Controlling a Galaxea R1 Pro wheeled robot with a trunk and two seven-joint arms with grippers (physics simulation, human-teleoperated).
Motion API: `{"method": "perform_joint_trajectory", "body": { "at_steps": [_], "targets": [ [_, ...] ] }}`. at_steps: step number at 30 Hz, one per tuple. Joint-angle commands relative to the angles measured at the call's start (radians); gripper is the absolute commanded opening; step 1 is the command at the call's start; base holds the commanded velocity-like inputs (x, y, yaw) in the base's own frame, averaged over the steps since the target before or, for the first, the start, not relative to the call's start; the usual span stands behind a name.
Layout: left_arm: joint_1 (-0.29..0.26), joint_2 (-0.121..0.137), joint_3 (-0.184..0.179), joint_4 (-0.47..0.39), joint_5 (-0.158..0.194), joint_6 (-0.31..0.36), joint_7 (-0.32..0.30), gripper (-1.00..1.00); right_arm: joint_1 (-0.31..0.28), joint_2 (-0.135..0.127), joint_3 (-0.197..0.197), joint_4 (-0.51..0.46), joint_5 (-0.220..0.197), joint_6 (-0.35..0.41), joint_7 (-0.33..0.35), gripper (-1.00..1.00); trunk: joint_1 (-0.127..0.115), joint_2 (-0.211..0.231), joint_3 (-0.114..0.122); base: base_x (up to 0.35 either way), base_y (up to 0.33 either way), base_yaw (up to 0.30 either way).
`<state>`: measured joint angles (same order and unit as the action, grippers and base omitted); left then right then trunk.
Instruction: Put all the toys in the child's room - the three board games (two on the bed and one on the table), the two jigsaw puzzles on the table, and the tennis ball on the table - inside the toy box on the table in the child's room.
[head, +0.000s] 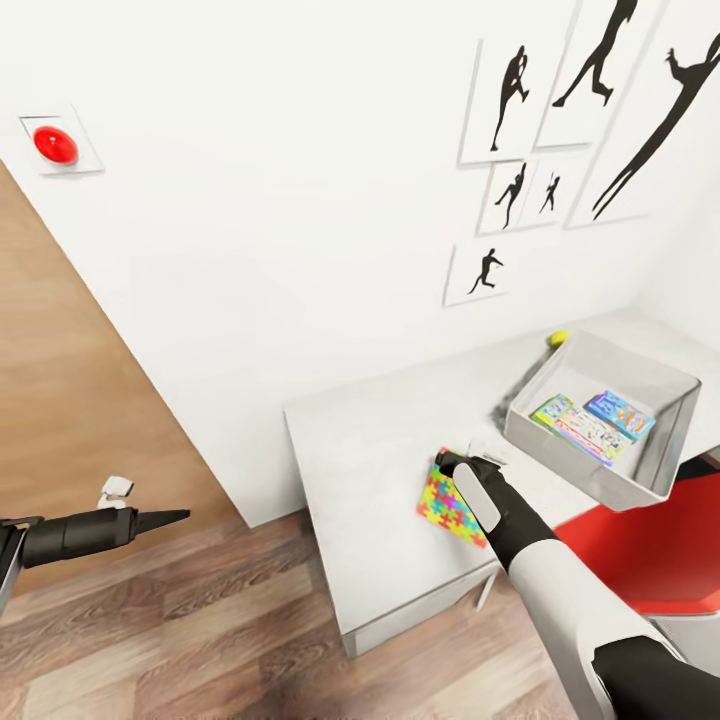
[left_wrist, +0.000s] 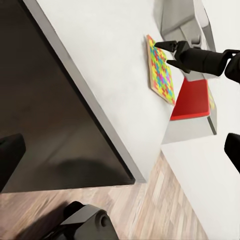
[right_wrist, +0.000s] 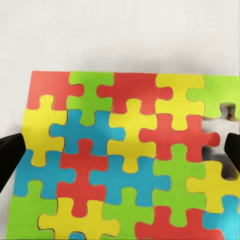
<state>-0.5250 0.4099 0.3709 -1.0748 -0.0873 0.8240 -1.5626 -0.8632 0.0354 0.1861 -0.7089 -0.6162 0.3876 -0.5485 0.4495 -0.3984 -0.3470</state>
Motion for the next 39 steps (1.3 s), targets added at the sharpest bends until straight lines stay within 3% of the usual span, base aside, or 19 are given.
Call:
{"method": "perform_joint_trajectory", "body": {
  "at_steps": [1, 39],
  "targets": [
    [-0.001, 0.000, 0.002, -0.001, -0.009, 0.010, -0.008, 1.00, 0.000, 0.000, 0.002, 0.045, -0.028, -0.001, -0.007, 1.00, 0.001, -0.002, -0.002, -0.157, 0.166, 0.000],
    [-0.001, 0.001, 0.002, -0.001, -0.009, 0.012, -0.008, 1.00, 0.001, 0.003, 0.003, 0.040, -0.028, -0.001, -0.007, 1.00, 0.001, -0.002, -0.003, -0.094, 0.131, 0.000]
  ]
}}
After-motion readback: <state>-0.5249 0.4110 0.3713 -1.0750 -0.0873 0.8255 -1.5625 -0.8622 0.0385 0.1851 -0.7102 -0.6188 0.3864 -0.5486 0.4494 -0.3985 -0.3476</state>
